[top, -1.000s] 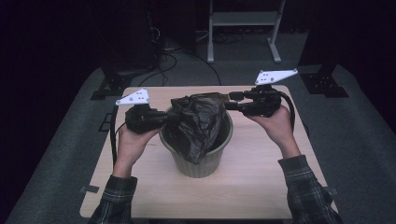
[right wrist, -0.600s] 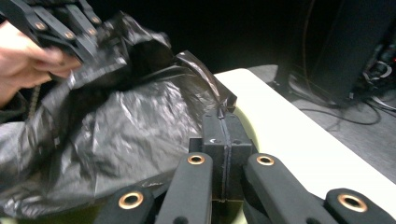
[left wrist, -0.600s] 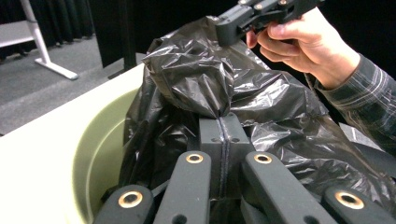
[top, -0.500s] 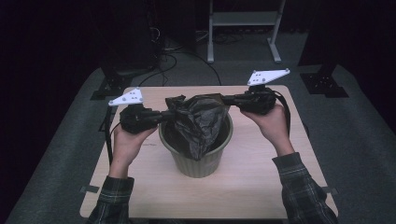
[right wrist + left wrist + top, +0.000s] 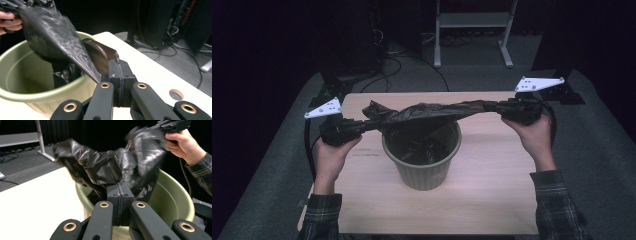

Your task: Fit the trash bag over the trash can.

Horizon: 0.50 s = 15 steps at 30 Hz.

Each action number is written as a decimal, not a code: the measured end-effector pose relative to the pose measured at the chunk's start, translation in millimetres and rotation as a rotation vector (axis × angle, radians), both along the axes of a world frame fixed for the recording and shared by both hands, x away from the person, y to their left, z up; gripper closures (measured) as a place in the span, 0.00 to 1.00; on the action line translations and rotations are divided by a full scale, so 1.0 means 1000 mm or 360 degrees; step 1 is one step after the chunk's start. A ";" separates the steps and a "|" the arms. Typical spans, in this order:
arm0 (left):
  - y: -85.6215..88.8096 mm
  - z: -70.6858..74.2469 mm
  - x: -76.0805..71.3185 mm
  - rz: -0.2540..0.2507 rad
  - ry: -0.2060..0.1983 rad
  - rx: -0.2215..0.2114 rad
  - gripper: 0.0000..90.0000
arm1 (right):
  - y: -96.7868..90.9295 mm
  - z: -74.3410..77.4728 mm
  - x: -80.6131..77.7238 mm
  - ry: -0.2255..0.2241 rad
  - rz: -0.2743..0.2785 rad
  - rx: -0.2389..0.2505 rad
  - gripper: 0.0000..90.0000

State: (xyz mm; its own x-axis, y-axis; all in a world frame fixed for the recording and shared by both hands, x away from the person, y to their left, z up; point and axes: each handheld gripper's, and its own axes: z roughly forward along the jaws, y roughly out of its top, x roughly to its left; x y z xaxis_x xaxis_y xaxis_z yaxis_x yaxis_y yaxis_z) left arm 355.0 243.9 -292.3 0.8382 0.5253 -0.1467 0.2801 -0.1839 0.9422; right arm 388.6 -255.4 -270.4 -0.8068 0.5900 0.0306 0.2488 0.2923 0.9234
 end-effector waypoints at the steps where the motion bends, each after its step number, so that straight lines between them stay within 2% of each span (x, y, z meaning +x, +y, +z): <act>1: 0.002 -0.002 0.000 0.0007 0.0001 -0.0004 1.00 | -0.002 -0.001 0.000 0.0002 -0.0005 0.0002 1.00; 6: 0.010 -0.007 -0.002 0.0023 0.0007 -0.0031 1.00 | -0.016 -0.009 -0.003 0.0030 -0.0031 0.0013 1.00; 10: 0.011 -0.009 -0.003 0.0025 0.0011 -0.0028 1.00 | -0.015 -0.019 -0.004 0.0068 -0.0024 -0.0021 1.00; 13: 0.009 -0.010 -0.004 0.0014 0.0007 -0.0040 1.00 | -0.014 -0.023 -0.004 0.0070 -0.0027 -0.0027 1.00; 14: 0.007 -0.011 -0.004 -0.0010 0.0007 -0.0041 1.00 | -0.015 -0.024 -0.004 0.0079 -0.0020 -0.0014 0.83; 15: 0.005 -0.011 -0.004 -0.0019 0.0005 -0.0034 1.00 | -0.016 -0.023 -0.004 0.0086 -0.0023 -0.0006 0.81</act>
State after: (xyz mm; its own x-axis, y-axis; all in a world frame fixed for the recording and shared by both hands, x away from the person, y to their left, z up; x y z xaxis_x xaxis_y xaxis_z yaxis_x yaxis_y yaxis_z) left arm 350.9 249.1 -302.9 0.8438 0.5121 -0.1603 0.2809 -0.1670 0.9451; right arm 384.9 -271.2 -293.4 -0.7956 0.6016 0.0715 0.3023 0.2919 0.9074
